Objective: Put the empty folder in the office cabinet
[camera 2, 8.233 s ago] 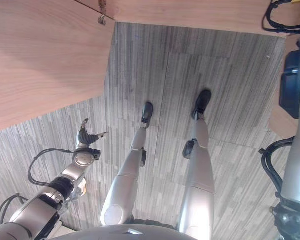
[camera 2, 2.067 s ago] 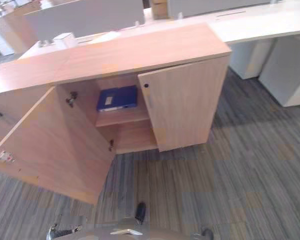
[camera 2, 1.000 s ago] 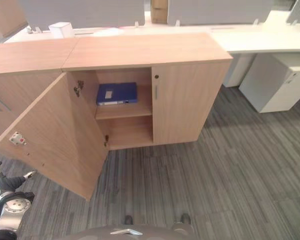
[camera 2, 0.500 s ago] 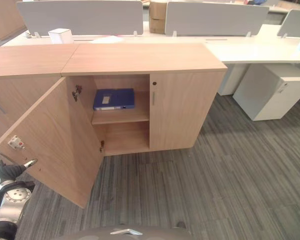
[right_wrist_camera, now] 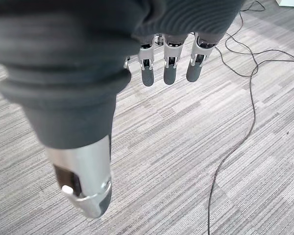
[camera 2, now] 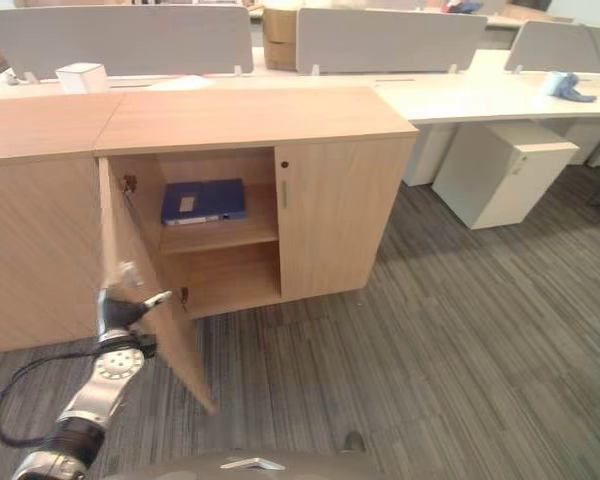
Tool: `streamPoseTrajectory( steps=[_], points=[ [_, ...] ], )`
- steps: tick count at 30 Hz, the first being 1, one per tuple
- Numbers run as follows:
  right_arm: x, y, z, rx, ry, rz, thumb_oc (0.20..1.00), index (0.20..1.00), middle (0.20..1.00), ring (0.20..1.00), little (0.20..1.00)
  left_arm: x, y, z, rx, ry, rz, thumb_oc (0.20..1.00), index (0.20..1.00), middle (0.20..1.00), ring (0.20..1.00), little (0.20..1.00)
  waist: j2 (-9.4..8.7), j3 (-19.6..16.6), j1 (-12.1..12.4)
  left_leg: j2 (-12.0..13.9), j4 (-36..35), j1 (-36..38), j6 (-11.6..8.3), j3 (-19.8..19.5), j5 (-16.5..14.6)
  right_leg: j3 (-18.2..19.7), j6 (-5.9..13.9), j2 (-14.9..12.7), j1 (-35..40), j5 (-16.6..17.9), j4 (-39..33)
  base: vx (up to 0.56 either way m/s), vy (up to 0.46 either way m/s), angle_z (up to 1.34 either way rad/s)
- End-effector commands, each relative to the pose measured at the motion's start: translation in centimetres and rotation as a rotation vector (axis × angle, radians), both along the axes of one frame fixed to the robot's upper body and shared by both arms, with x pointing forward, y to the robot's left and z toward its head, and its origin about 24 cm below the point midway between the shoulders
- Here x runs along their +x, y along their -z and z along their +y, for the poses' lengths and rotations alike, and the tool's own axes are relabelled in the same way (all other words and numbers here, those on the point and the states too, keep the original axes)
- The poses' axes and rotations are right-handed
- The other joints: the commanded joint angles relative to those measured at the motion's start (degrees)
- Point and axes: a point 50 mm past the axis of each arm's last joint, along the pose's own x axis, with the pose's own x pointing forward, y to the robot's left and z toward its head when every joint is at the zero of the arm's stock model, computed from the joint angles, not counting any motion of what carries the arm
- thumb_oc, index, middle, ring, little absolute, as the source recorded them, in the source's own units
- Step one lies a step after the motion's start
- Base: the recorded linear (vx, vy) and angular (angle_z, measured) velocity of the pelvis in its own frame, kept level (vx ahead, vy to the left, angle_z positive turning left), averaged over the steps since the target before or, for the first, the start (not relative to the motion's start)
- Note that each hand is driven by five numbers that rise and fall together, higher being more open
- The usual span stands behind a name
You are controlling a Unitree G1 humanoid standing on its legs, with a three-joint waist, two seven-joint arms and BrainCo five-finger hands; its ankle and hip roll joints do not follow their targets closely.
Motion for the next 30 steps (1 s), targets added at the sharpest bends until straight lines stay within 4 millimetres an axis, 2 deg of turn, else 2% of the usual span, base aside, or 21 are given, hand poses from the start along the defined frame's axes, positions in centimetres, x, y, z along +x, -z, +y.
streamPoseTrajectory(
  steps=[1,3,5,6,8,12,13,14,15,16,17,20,21,22,24,25,26,27,28,30],
  points=[
    [2.0,-0.2,-0.6,-0.032,-0.067,-0.010,1.000,1.000,1.000,1.000,1.000,3.0,-3.2,-4.1,-0.071,0.202,-0.166,1.000,1.000,1.000,1.000,1.000,1.19,2.0,-3.2,-0.4,0.0,4.8,1.60,1.4,-9.8,1.2,0.58,-1.7,-0.3,1.3,4.5,0.00,-0.010,-0.05],
    [2.5,-0.1,-0.3,-0.030,-0.073,-0.025,1.000,1.000,1.000,1.000,1.000,2.7,-2.9,-5.4,-0.093,0.257,-0.151,1.000,1.000,1.000,1.000,1.000,1.05,1.9,-3.2,-0.4,0.0,4.8,1.69,1.5,-9.8,1.2,0.62,-1.7,-0.3,1.4,4.4,0.00,-0.007,0.02],
    [2.5,-0.1,-0.3,-0.030,-0.073,-0.025,1.000,1.000,1.000,1.000,1.000,2.7,-2.9,-5.4,-0.093,0.257,-0.151,1.000,1.000,1.000,1.000,1.000,1.05,1.9,-3.2,-0.4,0.0,4.8,1.69,1.5,-9.8,1.2,0.62,-1.7,-0.3,1.4,4.4,-0.01,-0.006,-0.23],
    [3.0,-0.1,-0.3,-0.031,-0.083,-0.034,1.000,1.000,1.000,1.000,1.000,1.8,-1.9,-5.9,-0.148,0.314,-0.092,1.000,1.000,1.000,1.000,1.000,1.19,1.7,-2.9,-0.4,0.0,4.8,1.80,1.6,-9.9,1.3,0.70,-1.7,-0.2,1.4,4.4,-0.01,-0.005,-0.68],
    [3.4,-0.2,-0.4,-0.028,-0.098,-0.041,1.000,1.000,1.000,1.000,1.000,1.1,-0.5,-5.8,-0.201,0.305,-0.024,1.000,1.000,1.000,1.000,1.000,1.37,1.7,-2.7,-0.4,0.0,4.8,1.89,1.6,-9.8,1.3,0.67,-1.7,-0.3,1.3,4.5,0.00,-0.003,-0.38],
    [4.3,-0.2,-0.5,-0.018,-0.115,-0.058,1.000,1.000,1.000,1.000,1.000,-1.7,3.6,-4.3,-0.184,0.264,0.183,1.000,1.000,1.000,1.000,1.000,1.69,1.7,-2.1,-0.4,0.0,5.1,2.11,1.4,-9.8,1.2,0.68,-1.8,-0.2,1.1,5.2,-0.01,-0.008,0.19],
    [4.3,-0.2,-0.5,-0.018,-0.115,-0.058,1.000,1.000,1.000,1.000,1.000,-1.7,3.6,-4.3,-0.184,0.264,0.183,1.000,1.000,1.000,1.000,1.000,1.70,1.7,-2.1,-0.4,0.0,5.1,2.11,1.4,-9.8,1.2,0.68,-1.8,-0.2,1.1,5.2,-0.01,-0.005,-0.28],
    [4.6,-0.2,-0.4,-0.012,-0.118,-0.065,1.000,1.000,1.000,1.000,1.000,-3.8,6.1,-3.3,-0.161,0.224,0.314,1.000,1.000,1.000,1.000,1.000,1.86,1.7,-1.8,-0.4,0.0,5.1,2.16,1.2,-9.8,1.1,0.59,-1.7,-0.2,0.9,5.4,0.00,-0.002,-0.15],
    [4.7,-0.2,-0.5,-0.013,-0.119,-0.068,1.000,1.000,1.000,1.000,1.000,-5.0,7.2,-2.8,-0.154,0.199,0.377,1.000,1.000,1.000,1.000,1.000,2.04,1.7,-1.6,-0.5,0.0,5.2,2.19,1.1,-9.7,1.0,0.53,-1.7,-0.1,0.8,5.5,-0.01,-0.007,0.03],
    [4.9,-0.3,-0.5,-0.009,-0.126,-0.068,1.000,1.000,1.000,1.000,1.000,-7.5,9.4,-1.6,-0.127,0.147,0.519,1.000,1.000,1.000,1.000,1.000,2.30,1.7,-1.1,-0.4,0.0,5.1,2.19,0.8,-9.6,0.7,0.42,-1.7,0.0,0.7,5.6,0.00,-0.006,0.14],
    [4.9,-0.3,-0.5,-0.010,-0.126,-0.068,1.000,1.000,1.000,1.000,1.000,-7.5,9.4,-1.6,-0.127,0.147,0.518,1.000,1.000,1.000,1.000,1.000,2.34,1.7,-1.2,-0.4,0.0,5.1,2.19,0.8,-9.6,0.6,0.42,-1.7,0.0,0.7,5.6,0.00,-0.007,0.09],
    [5.5,-0.3,-0.3,-0.002,-0.156,-0.073,1.000,1.000,1.000,1.000,1.000,-12.3,12.6,0.3,-0.038,0.069,0.779,1.000,1.000,1.000,1.000,1.000,2.77,1.6,-0.6,-0.5,0.0,5.0,2.11,0.2,-9.3,0.0,0.24,-1.8,0.4,0.4,5.5,0.01,-0.004,0.16],
    [5.5,-0.3,-0.3,-0.002,-0.156,-0.073,1.000,1.000,1.000,1.000,1.000,-12.3,12.6,0.3,-0.038,0.069,0.779,1.000,1.000,1.000,1.000,1.000,2.77,1.6,-0.6,-0.5,0.0,5.0,2.11,0.2,-9.3,0.0,0.24,-1.8,0.4,0.4,5.5,0.02,-0.008,0.11],
    [5.7,-0.2,-0.2,0.001,-0.164,-0.067,1.000,1.000,1.000,1.000,1.000,-14.9,13.5,1.4,0.007,0.010,0.899,1.000,1.000,1.000,1.000,1.000,2.96,1.5,-0.2,-0.5,0.0,4.8,2.05,-0.2,-9.2,-0.4,0.10,-1.8,0.6,0.3,5.4,0.00,0.000,0.00],
    [5.9,-0.1,0.4,0.011,-0.143,-0.084,1.000,1.000,1.000,1.000,1.000,-17.5,14.1,2.1,-0.013,-0.089,0.992,1.000,1.000,1.000,1.000,1.000,3.04,1.5,0.3,-0.7,0.0,4.9,2.07,-0.6,-9.2,-0.9,-0.08,-1.8,1.1,0.2,5.2,0.01,-0.004,0.03],
    [6.2,0.0,0.7,0.020,-0.132,-0.098,1.000,1.000,1.000,1.000,1.000,-18.5,14.3,2.2,-0.029,-0.122,1.025,1.000,1.000,1.000,1.000,1.000,3.09,1.4,0.6,-0.7,0.0,4.9,2.06,-0.7,-9.1,-1.1,-0.14,-1.9,1.2,0.2,5.1,0.00,0.000,0.00],
    [6.2,0.0,0.7,0.020,-0.132,-0.098,1.000,1.000,1.000,1.000,1.000,-18.5,14.3,2.2,-0.029,-0.122,1.025,1.000,1.000,1.000,1.000,1.000,3.09,1.4,0.6,-0.7,0.0,4.9,2.06,-0.7,-9.1,-1.1,-0.14,-1.9,1.2,0.2,5.1,0.01,-0.006,0.07],
    [6.4,0.2,1.3,0.043,-0.091,-0.125,1.000,1.000,1.000,1.000,1.000,-19.9,14.5,2.3,-0.060,-0.176,1.068,1.000,1.000,1.000,1.000,1.000,3.14,1.4,0.8,-0.7,0.0,4.8,2.03,-0.9,-9.1,-1.3,-0.23,-1.9,1.5,0.2,4.9,0.02,-0.014,0.17],
    [6.8,0.4,2.1,0.084,0.055,-0.201,1.000,1.000,1.000,1.000,1.000,-22.0,14.8,2.2,-0.118,-0.255,1.133,1.000,1.000,1.000,1.000,1.000,3.24,1.3,1.1,-0.8,0.0,4.8,2.00,-1.1,-9.0,-1.8,-0.36,-2.0,1.9,0.2,4.5,0.03,-0.019,0.23],
    [7.1,0.6,3.1,0.121,0.094,-0.212,1.000,1.000,1.000,1.000,1.000,-23.9,14.9,2.0,-0.149,-0.283,1.207,1.000,1.000,1.000,1.000,1.000,3.48,1.2,1.6,-0.7,0.0,4.7,1.96,-1.3,-8.9,-2.4,-0.53,-2.0,2.3,0.1,4.2,0.02,-0.018,0.19]
  ],
)
